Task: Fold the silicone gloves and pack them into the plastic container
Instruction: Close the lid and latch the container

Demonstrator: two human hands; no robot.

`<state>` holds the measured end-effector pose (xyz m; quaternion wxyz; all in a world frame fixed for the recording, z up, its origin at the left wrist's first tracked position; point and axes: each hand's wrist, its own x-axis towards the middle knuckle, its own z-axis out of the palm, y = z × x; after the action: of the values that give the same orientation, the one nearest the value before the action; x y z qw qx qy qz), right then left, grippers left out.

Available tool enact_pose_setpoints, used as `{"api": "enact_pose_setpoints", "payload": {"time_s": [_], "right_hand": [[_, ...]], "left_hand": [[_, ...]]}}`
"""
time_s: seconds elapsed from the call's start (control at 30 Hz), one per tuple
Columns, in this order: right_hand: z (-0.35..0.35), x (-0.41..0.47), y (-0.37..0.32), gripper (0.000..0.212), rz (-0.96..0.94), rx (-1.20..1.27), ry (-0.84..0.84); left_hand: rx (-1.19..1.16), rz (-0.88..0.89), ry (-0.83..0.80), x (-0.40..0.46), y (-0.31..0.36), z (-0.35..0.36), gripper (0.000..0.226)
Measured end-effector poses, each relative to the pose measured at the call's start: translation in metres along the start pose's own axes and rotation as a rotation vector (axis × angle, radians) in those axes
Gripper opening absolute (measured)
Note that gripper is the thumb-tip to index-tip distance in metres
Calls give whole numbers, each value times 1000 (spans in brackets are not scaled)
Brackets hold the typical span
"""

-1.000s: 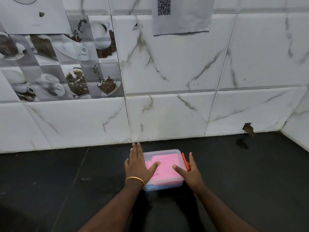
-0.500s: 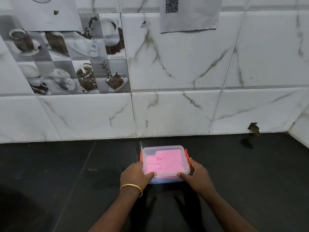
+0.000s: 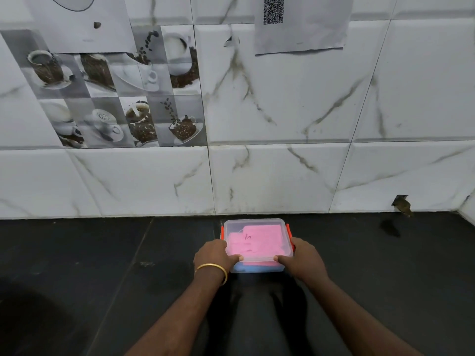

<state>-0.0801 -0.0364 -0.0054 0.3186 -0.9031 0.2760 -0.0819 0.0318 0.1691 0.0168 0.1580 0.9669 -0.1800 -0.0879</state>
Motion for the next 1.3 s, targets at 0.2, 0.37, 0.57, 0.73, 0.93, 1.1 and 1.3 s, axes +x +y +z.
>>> {"api": "enact_pose_setpoints", "payload": {"time_s": [0.2,0.37,0.57,0.73,0.93,1.1,1.3], "right_hand": [[-2,34,-9,61,61,-30,-39],[-4,59,-12,59,88,-53,-46],[-8,84,-15,60,115,-61,-60],[-8,95,-17,61,124,-64,-56],[-8,101,-18,64,126,-76,-72],[-8,105,-20,66,145,-96,-81],[-8,106,-18,65,135,-96,-95]], "left_hand": [[-56,-26,-21,37,7,-3,61],[-51,-33,-34,67,14,-5,65],[12,-2,-56,93,21,-6,57],[-8,-4,-58,106,24,-6,58],[4,9,-61,113,24,-3,61],[12,15,-56,117,26,-4,60],[37,15,-75,118,26,-6,63]]}}
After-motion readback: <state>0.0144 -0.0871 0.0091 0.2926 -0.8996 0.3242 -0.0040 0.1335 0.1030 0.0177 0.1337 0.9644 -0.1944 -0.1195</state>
